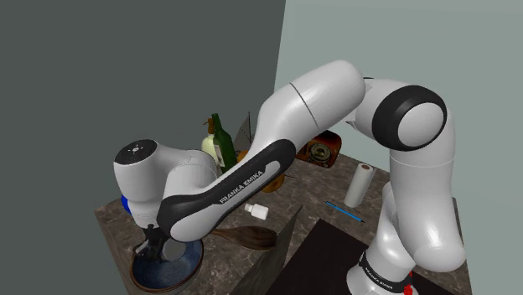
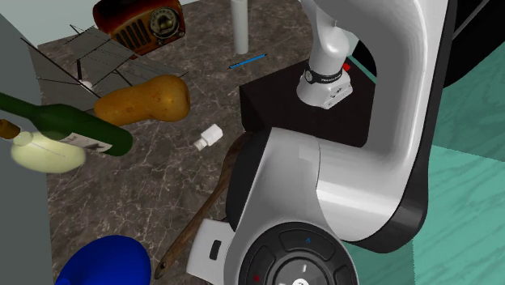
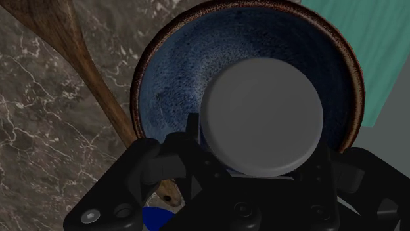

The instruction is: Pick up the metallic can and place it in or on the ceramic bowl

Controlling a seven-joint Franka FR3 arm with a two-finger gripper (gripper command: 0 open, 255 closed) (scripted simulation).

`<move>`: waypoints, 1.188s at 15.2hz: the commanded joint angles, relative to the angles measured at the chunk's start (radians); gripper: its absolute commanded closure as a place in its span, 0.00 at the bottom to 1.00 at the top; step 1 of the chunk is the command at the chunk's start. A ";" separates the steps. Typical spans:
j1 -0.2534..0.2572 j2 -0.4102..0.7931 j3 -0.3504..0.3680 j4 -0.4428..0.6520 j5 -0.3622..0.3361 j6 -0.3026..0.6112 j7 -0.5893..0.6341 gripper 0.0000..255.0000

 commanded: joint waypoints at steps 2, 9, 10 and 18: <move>0.000 0.000 0.000 0.000 0.000 0.000 0.000 0.00; 0.000 -0.032 0.008 0.025 0.016 -0.054 -0.010 0.00; 0.000 -0.047 0.012 0.039 0.024 -0.082 -0.015 0.00; 0.001 -0.057 0.015 0.051 0.029 -0.105 -0.019 0.00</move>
